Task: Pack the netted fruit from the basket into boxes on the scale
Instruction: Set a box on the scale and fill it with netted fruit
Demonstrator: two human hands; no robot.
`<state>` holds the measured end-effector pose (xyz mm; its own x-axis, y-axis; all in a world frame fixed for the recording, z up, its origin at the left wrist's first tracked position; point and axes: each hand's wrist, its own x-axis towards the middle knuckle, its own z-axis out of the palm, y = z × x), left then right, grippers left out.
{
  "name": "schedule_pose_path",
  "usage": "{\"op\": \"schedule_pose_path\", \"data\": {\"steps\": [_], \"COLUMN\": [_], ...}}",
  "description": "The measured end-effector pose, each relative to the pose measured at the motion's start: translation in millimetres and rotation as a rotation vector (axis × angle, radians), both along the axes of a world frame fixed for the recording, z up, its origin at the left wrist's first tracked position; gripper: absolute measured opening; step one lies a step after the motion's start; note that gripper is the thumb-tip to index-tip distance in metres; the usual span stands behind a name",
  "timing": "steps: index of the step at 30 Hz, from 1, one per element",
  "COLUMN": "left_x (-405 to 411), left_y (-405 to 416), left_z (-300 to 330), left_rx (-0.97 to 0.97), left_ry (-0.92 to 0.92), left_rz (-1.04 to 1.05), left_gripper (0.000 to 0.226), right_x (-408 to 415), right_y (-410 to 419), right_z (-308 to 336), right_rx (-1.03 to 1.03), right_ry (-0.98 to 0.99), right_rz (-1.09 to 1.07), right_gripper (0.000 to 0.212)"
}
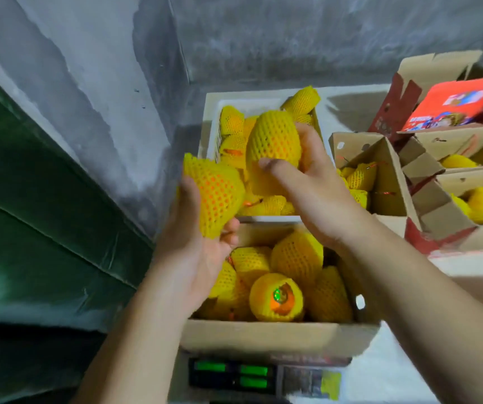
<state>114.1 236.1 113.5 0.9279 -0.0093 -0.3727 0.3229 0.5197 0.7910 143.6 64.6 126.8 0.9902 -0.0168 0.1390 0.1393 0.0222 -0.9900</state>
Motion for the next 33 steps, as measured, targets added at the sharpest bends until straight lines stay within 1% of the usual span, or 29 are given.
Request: {"op": "schedule_pose_path", "data": {"steps": [2,4,6,7,8,10,11,12,13,15,16,17,19,21,22,25,28,30,33], "left_x": [-34.4,-61.6,-81.3,-89.2,-95.5,-108.6,-115.6,-122.2,-128.5,-138.2,-142.1,-145.7,-151.3,-156.3,-159.2,-167.1,-171.2,-172.8,-173.9], "left_y": [31.7,58.7,79.0,86.6,93.5,103.4,106.7,109.5,111.7,117.2,119.7,121.5,122.5,119.9,118.0,115.1,120.6,123.7,123.5], "left_z": [-4.5,-11.3,-14.1,-14.1,-14.5,-13.3,-11.8,-10.6,-8.6,-7.8,-7.5,-6.9,-6.3,-7.0,-7.5,-7.9,-7.6,-7.5,-7.2], "left_rx": [-0.056,-0.062,-0.038,-0.015,0.004,0.012,0.011,0.012,0.016,0.011,-0.004,-0.021,-0.023,0.029,0.069,0.209,0.323,0.369,0.413], "left_ry": [0.028,0.037,0.034,0.038,0.046,0.035,0.024,0.011,0.000,-0.030,-0.046,-0.064,-0.109,-0.187,-0.239,-0.360,-0.412,-0.434,-0.482], "left_rz": [0.023,0.021,-0.001,-0.005,-0.003,-0.003,-0.008,-0.016,-0.021,-0.050,-0.081,-0.120,-0.193,-0.257,-0.291,-0.353,-0.328,-0.324,-0.360], "left_gripper": [0.098,0.103,0.093,0.086,0.078,0.062,0.056,0.054,0.057,0.069,0.070,0.066,0.050,0.045,0.046,0.054,0.058,0.061,0.063], "right_x": [-33.5,-61.4,-81.6,-87.6,-91.6,-98.5,-102.4,-106.9,-112.2,-126.3,-134.4,-143.3,-163.0,-178.8,-183.9,-191.3,-195.9,-198.7,-202.9], "right_y": [11.9,27.0,43.1,50.8,57.2,65.1,67.0,68.4,69.6,73.9,78.0,83.6,100.0,115.7,122.2,132.1,132.4,132.7,135.0], "right_z": [0.8,-5.1,-13.0,-16.9,-20.5,-23.4,-22.3,-19.7,-15.5,-6.4,-2.5,1.4,9.6,14.2,15.0,18.0,21.7,22.8,21.8], "right_rx": [-0.083,-0.166,-0.314,-0.462,-0.670,-1.140,-1.290,-1.334,-1.302,-1.156,-1.066,-0.931,-0.584,-0.292,-0.205,-0.063,0.124,0.206,0.262], "right_ry": [-0.044,-0.036,-0.021,-0.002,0.042,0.196,0.251,0.270,0.252,0.152,0.110,0.088,0.116,0.184,0.202,0.213,0.276,0.282,0.254], "right_rz": [-0.003,0.000,-0.021,-0.041,-0.043,-0.014,-0.018,-0.035,-0.064,-0.103,-0.087,-0.045,0.087,0.200,0.219,0.174,0.190,0.189,0.150], "right_gripper": [0.054,0.057,0.062,0.067,0.076,0.091,0.093,0.092,0.087,0.076,0.071,0.066,0.057,0.047,0.042,0.034,0.039,0.040,0.026]}}
